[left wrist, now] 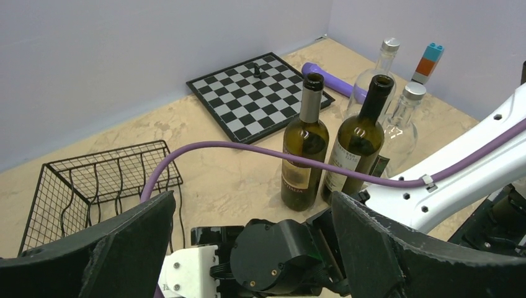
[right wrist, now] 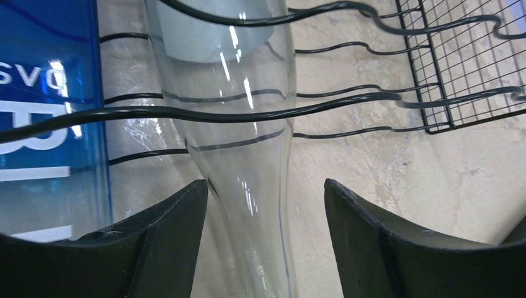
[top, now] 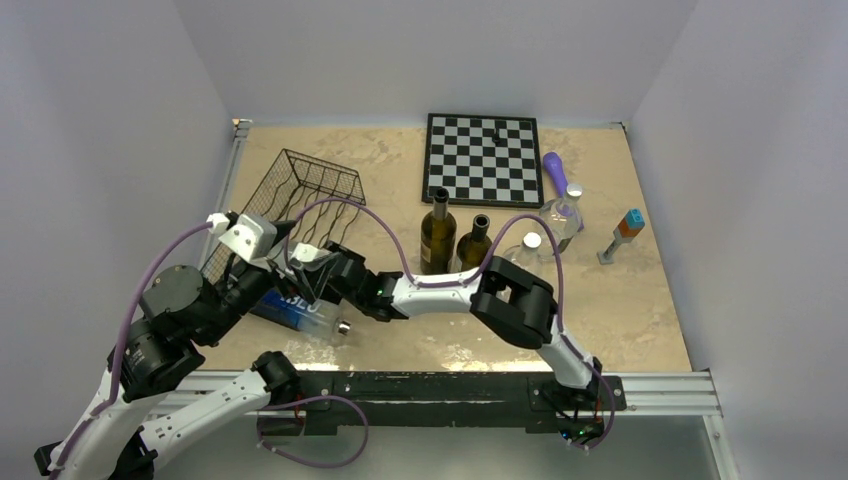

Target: Put the wine bottle on the wine rack

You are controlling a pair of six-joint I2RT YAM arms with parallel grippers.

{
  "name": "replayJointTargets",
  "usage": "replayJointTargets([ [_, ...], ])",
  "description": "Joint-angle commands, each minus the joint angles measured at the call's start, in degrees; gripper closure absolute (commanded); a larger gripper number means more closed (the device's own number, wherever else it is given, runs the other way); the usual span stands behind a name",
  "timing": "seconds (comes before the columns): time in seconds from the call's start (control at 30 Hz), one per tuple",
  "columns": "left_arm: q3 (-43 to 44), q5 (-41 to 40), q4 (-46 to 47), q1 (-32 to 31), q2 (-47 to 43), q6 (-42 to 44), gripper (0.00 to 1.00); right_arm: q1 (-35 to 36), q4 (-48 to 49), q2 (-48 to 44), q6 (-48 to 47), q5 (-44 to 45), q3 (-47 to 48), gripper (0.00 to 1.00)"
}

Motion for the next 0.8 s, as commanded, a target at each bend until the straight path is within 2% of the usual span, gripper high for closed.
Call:
replayJointTargets([
  [0.0, -0.5, -0.8, 1.6, 0.2, -0.5, -0.5, 0.01, 0.9, 5.8, -6.7, -0.1, 1.2, -1.7, 0.28],
  [0.27, -1.7, -1.4, 3.3, 0.2, -2.2, -0.4, 0.01, 2.1, 2.2, -14.5, 1.1, 3.0, -6.8, 0.26],
  [0.47, 0.3, -0.9, 5.2, 0.2, -4.4, 0.3, 0.01, 2.9, -9.7, -21.3, 4.7, 3.8, -4.0, 0.23],
  [0.77, 11.7, 11.1, 1.5, 0.2, -1.9, 3.5, 0.01, 1.4, -25.6, -24.2, 3.6, 5.0, 6.6, 0.22],
])
